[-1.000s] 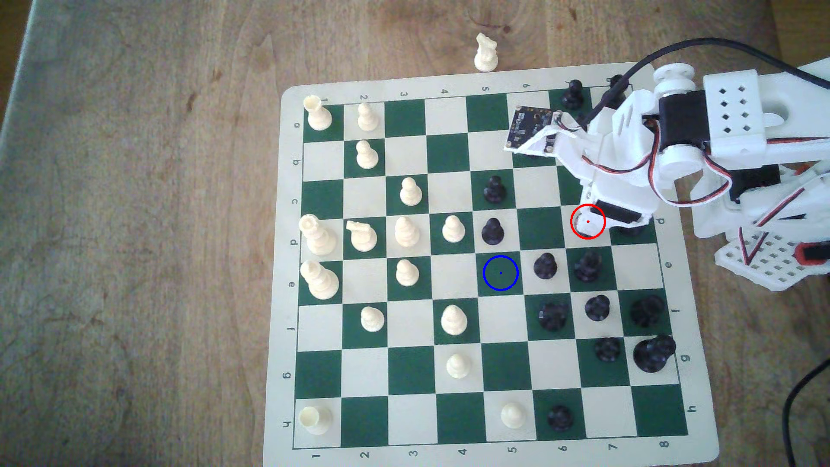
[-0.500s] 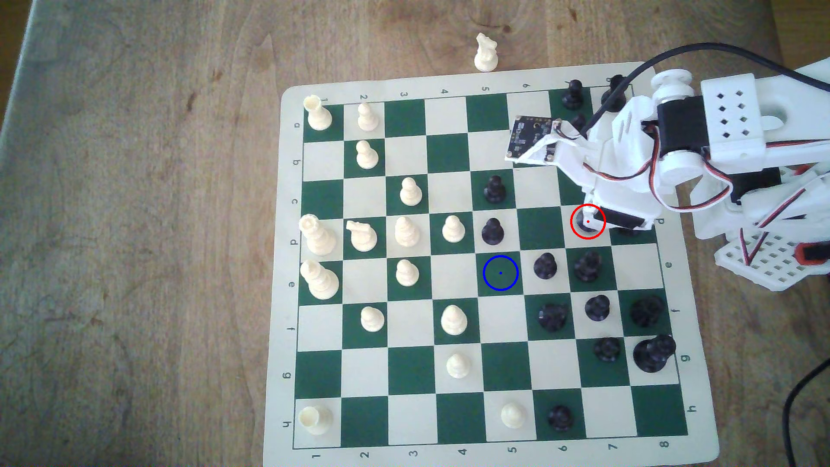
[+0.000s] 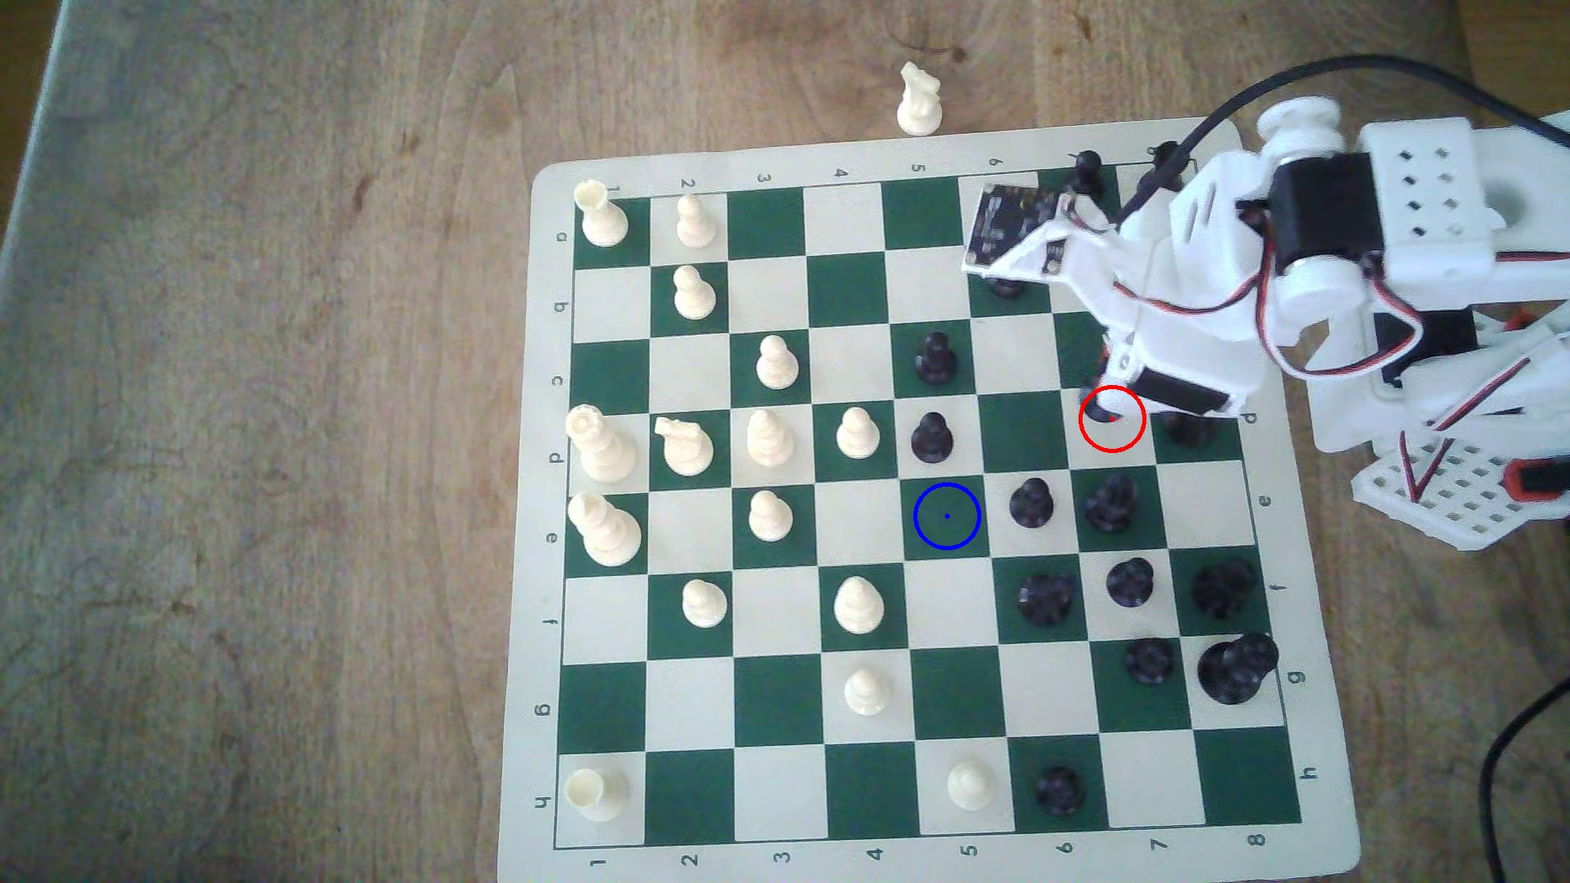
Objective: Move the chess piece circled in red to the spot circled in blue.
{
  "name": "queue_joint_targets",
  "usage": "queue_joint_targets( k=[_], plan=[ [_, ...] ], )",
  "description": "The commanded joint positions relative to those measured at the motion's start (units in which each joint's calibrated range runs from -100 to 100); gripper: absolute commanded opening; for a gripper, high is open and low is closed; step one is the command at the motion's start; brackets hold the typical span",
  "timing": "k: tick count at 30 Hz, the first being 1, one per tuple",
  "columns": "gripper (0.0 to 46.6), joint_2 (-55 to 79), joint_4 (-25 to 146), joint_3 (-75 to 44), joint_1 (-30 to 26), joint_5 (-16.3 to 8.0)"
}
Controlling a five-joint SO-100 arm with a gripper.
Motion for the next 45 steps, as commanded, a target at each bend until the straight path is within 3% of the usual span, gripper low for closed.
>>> queue_joint_targets(
  k=[1, 15, 28, 45],
  plan=[
    [0.3, -0.9, -0.9, -9.5, -2.5, 0.0],
    [0.3, 21.3, -8.1, -25.2, -7.7, 0.0],
    [0.3, 37.6, -11.3, -30.9, -11.3, -0.1],
    [0.3, 44.8, -13.1, -35.5, -11.0, -0.1]
  ],
)
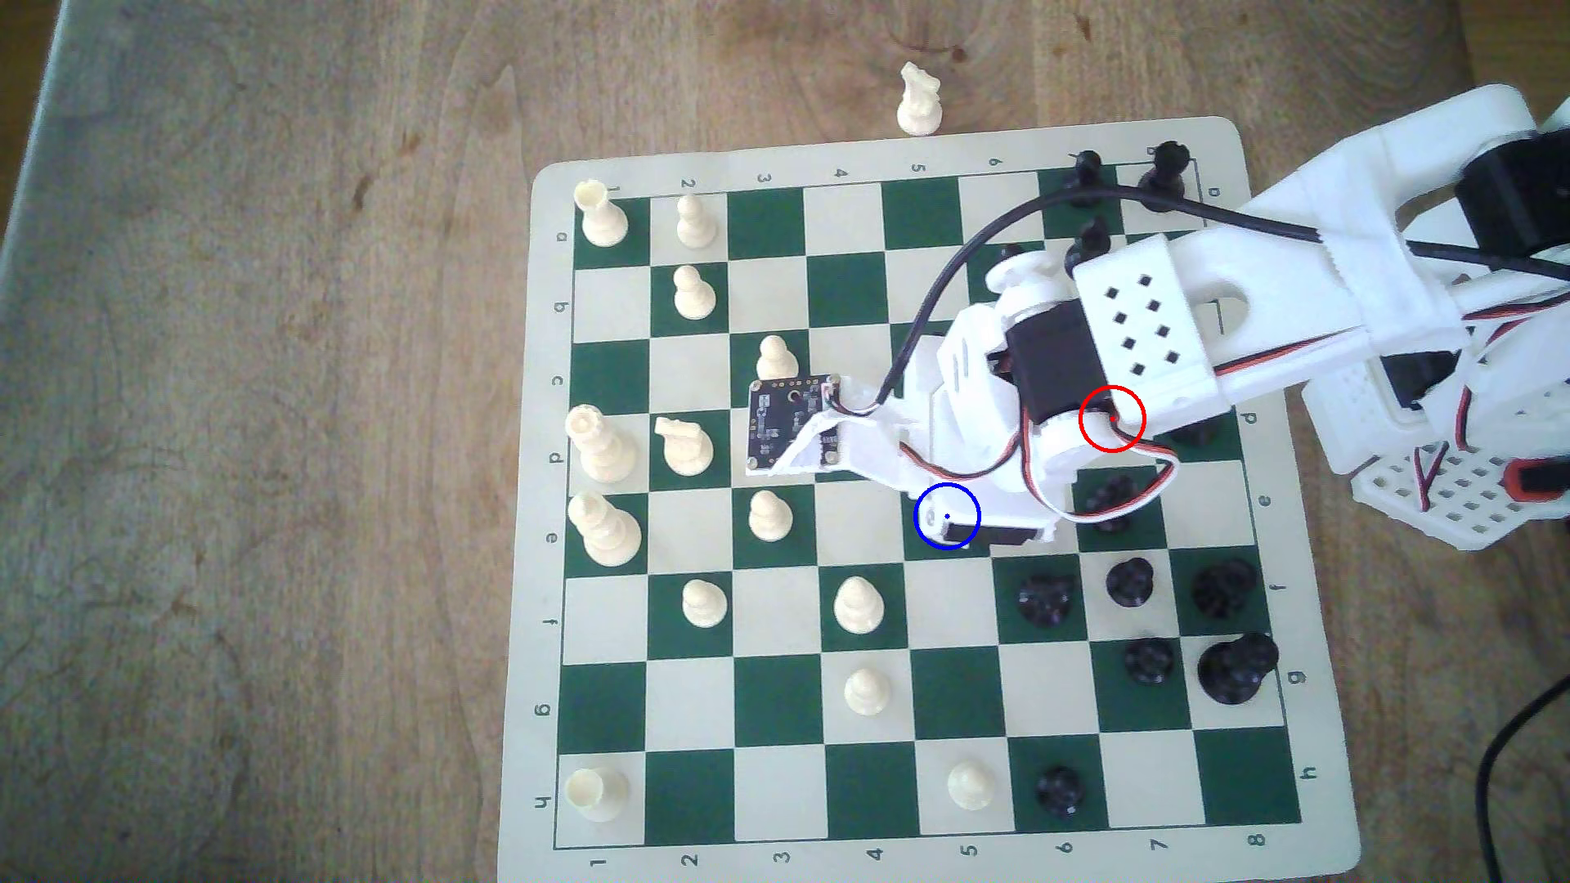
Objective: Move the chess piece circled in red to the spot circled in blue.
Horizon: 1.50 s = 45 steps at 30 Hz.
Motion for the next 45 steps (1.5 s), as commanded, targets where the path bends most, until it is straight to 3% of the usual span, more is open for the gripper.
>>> queue_joint_targets(
  k=[1, 12, 19, 30, 35, 40, 45],
  plan=[
    [0.3, -0.3, -1.5, -4.5, 0.3, -0.1],
    [0.4, 1.2, -1.8, -3.8, 0.5, -0.1],
    [15.5, -0.8, -1.6, -3.8, 0.7, -0.4],
    [15.7, -18.6, -0.2, 4.4, 2.5, -0.4],
    [15.9, -26.6, -0.6, 11.8, 2.2, -0.4],
    [15.9, -40.3, -7.4, 26.4, 0.7, -0.4],
    [16.5, -48.4, -9.7, 33.8, 3.2, -0.3]
  ],
)
